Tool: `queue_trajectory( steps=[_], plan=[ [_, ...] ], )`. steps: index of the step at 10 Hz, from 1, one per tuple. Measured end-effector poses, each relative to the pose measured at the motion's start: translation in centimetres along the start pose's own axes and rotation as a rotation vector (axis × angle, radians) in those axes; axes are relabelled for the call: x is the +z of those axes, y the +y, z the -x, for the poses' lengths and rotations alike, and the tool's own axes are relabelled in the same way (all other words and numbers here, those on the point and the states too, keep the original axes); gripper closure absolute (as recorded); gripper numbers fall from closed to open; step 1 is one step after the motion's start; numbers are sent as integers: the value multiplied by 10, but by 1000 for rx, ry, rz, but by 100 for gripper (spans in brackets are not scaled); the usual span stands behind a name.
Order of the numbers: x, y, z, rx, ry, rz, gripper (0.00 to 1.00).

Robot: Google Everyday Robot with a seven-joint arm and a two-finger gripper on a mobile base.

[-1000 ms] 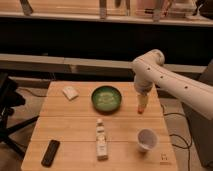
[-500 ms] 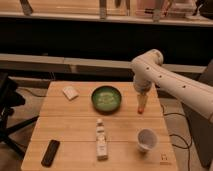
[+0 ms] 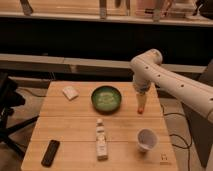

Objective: Push the ceramic bowl across the table

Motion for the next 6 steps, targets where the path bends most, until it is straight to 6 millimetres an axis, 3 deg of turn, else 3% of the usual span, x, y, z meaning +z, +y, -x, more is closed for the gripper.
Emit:
queue_trajectory(
  steps=[6],
  plan=[
    [6,-5,3,-7,-3,12,20]
  ],
)
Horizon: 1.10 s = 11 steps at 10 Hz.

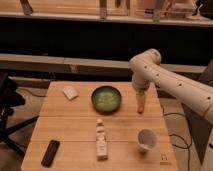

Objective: Push the ceramic bowl across the table

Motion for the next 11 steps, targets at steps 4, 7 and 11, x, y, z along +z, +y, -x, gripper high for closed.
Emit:
queue_trajectory(
  steps=[4,7,11],
  plan=[
    [3,-2,1,-1,-5,8,20],
    [6,-4,4,-5,-6,14,20],
    [10,-6,5,-8,-9,23,20]
  ],
)
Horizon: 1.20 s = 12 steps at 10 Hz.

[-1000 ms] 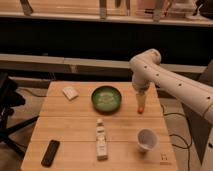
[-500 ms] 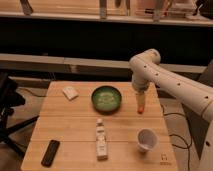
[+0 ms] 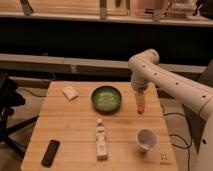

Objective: Push the ceramic bowl across the table

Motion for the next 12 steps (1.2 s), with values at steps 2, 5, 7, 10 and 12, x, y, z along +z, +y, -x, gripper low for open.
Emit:
queue_trajectory(
  steps=[2,5,7,10,12],
  plan=[
    [2,0,0,-2,-2,3,20],
    [4,-1,2,-5,-5,7,20],
    [7,-1,3,-6,-6,11,20],
    [12,-1,6,-11,-8,18,20],
    [14,-2,7,-12,-10,20,20]
  ],
)
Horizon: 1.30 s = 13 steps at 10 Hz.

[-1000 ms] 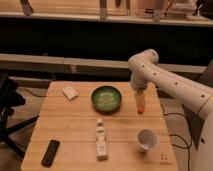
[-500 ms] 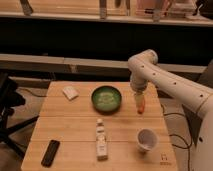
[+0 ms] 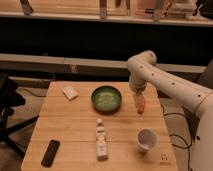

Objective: Push the ceramic bowl across the table

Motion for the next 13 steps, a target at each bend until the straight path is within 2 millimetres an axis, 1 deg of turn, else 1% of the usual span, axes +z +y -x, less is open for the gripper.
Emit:
queue_trajectory(
  steps=[3,13],
  plan=[
    [3,-3,4,5,-10,7,20],
    [18,-5,5,6,-19,20,20]
  ],
)
